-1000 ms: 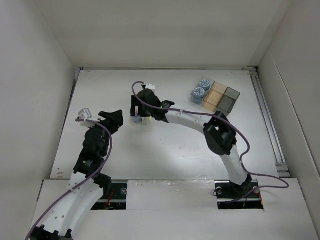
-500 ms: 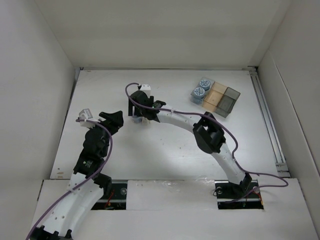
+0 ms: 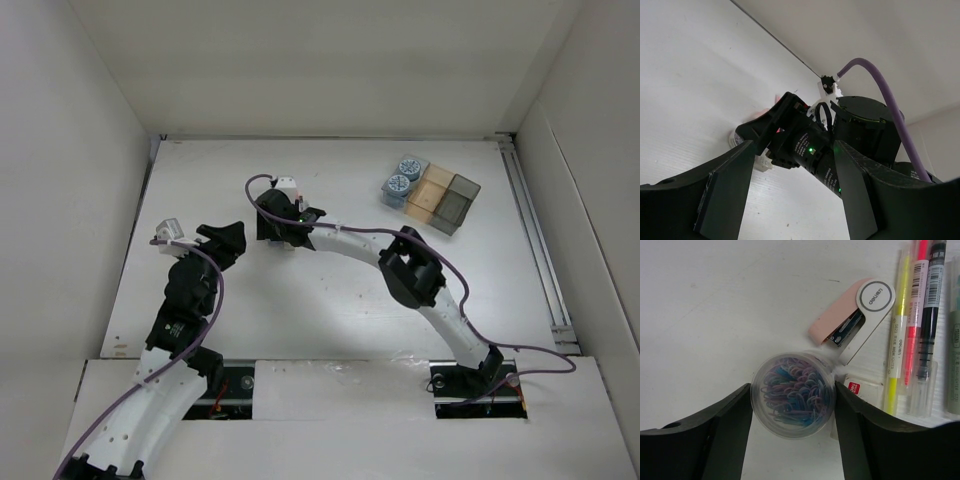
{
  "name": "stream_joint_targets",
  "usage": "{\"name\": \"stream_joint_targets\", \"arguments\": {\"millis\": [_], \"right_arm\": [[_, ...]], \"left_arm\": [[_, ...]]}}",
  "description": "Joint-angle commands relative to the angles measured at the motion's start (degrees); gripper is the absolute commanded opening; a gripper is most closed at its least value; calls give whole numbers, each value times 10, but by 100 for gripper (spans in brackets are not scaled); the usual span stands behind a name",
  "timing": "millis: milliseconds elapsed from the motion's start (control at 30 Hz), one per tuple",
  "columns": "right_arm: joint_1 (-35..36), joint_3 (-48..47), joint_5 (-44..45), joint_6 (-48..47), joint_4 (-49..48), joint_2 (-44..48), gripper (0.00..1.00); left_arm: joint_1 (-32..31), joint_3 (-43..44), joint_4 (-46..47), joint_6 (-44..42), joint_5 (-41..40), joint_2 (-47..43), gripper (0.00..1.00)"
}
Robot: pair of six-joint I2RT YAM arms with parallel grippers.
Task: Sort the stationery into containers
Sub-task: Grab a piece of stationery with the right arm
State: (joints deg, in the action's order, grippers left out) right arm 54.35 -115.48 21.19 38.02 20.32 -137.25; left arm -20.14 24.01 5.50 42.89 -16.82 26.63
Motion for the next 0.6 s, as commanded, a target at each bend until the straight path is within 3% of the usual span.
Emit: {"name": "stream_joint_targets", "arguments": {"millis": [0, 100, 300, 433, 567], "right_arm": [[4, -21, -2, 6, -32, 1, 57], [9, -21, -2, 11, -37, 25, 46], [9, 53, 51, 16, -75, 155, 44], [-61, 122, 73, 22, -80, 239, 44], [-209, 214, 66, 68, -80, 314, 43]], "left_arm": [[2, -1, 10, -8, -7, -5, 60], [2, -1, 5, -8, -13, -5, 60], [2, -1, 12, -8, -8, 1, 60], [2, -1, 34, -14, 26, 45, 62], [-3, 21, 40, -33, 64, 118, 62]]}}
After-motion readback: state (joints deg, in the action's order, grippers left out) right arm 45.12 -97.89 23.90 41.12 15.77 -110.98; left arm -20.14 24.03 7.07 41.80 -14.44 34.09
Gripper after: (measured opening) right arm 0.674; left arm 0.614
